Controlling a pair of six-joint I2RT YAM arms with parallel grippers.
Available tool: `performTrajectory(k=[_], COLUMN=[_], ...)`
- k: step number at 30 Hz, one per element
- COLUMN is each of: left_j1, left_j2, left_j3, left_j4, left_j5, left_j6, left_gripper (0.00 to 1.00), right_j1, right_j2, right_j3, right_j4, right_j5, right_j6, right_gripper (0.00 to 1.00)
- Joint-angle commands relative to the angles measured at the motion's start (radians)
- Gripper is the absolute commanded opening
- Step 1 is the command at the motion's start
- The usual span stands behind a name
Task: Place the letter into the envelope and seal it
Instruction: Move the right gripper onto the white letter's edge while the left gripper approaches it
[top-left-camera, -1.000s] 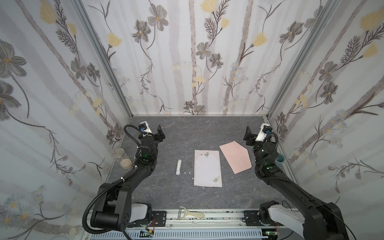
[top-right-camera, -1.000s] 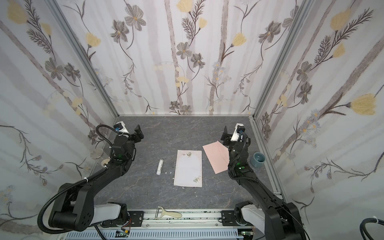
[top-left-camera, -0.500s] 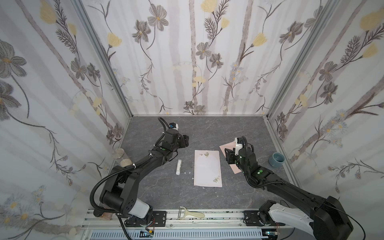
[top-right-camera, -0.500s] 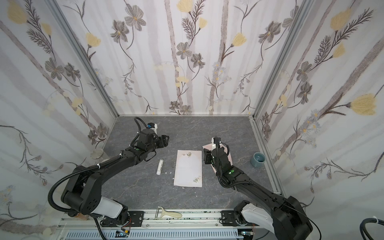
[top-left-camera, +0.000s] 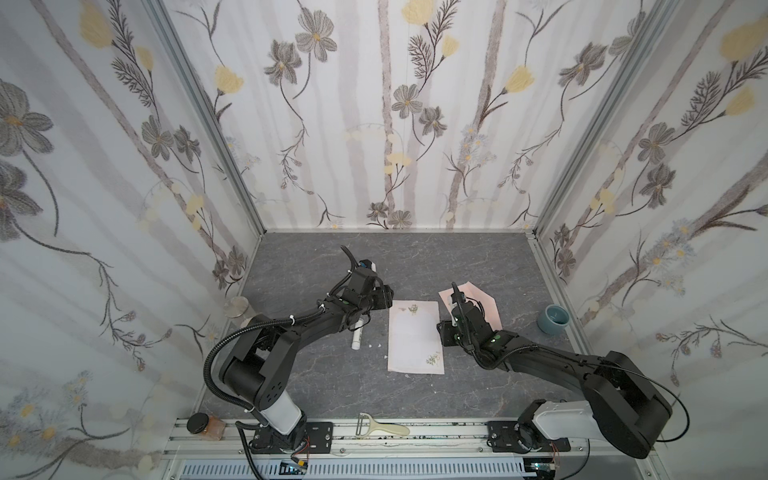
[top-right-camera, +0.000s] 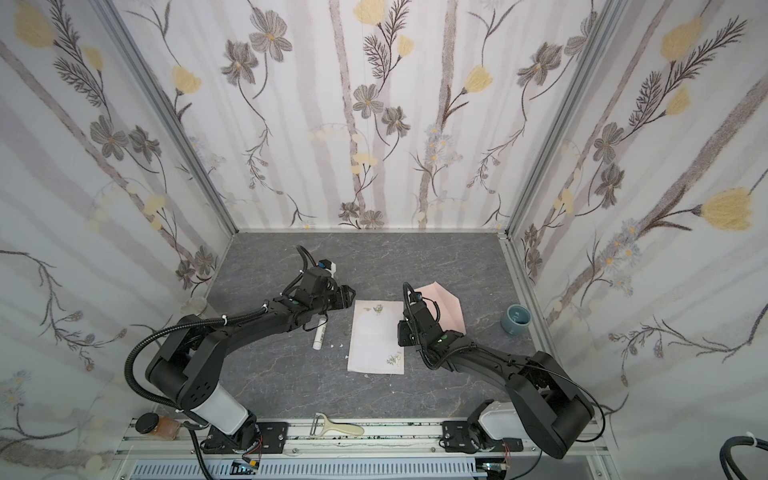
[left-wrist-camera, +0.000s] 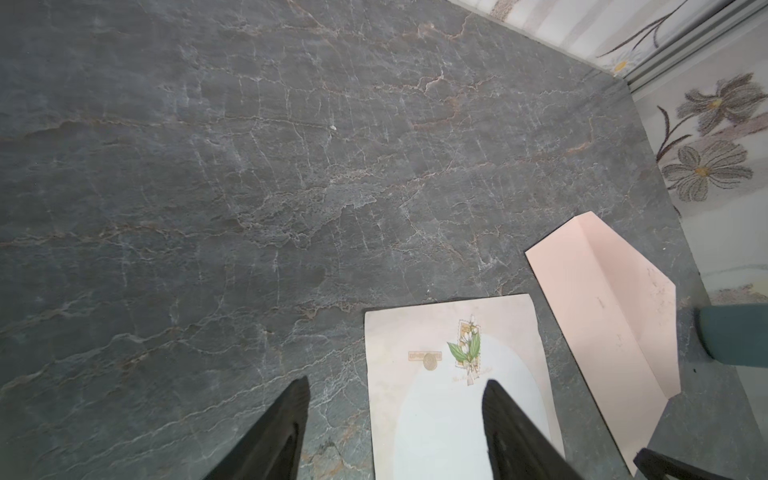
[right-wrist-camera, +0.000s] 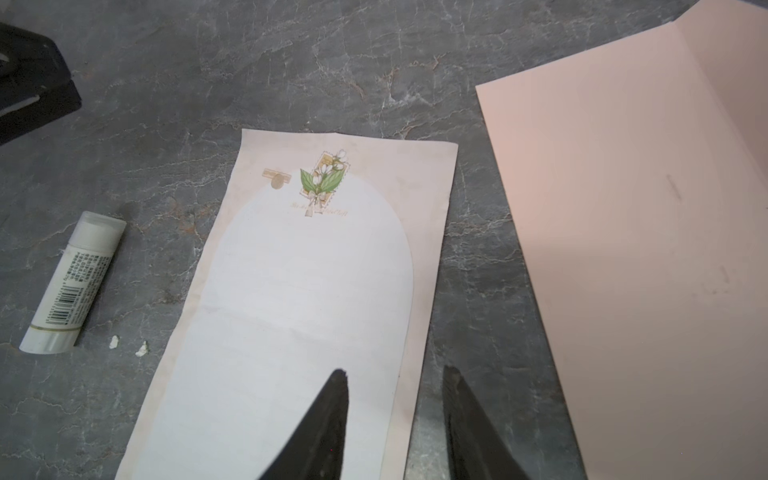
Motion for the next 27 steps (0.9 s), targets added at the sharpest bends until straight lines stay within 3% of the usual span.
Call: performTrajectory(k=[1, 4, 6, 17, 27], left_j1=[-0.002, -0.002, -0.002, 0.004, 0.045], left_j2=[0.027, 0.045, 0.060, 0.139, 0.216], left_j3=[0.021, 0.031, 0.039, 0.094, 0.147], left_j4=[0.008, 0.010, 0.014, 0.040, 0.039], left_j5=[-0.010, 0.004, 0.007, 0.006, 0.080], left_j6=[-0.044, -0.047, -0.049, -0.045, -0.003], left_gripper=[0.66, 0.66, 0.66, 0.62, 0.62], right_j1=[0.005, 0.007, 0.008, 0.024, 0.025], right_j2=[0.031, 0.043, 0.044, 0.126, 0.159], right_j3=[0.021, 0.027, 0.025, 0.049, 0.073], right_j4=[-0.004, -0.032, -0.037, -0.068, -0.116], right_j5=[-0.017, -0.025, -0.042, -0.073, -0.042], right_j6=[0.031, 0.045, 0.055, 0.076, 0.076], right_gripper=[0.33, 0.30, 0.23, 0.02, 0.00])
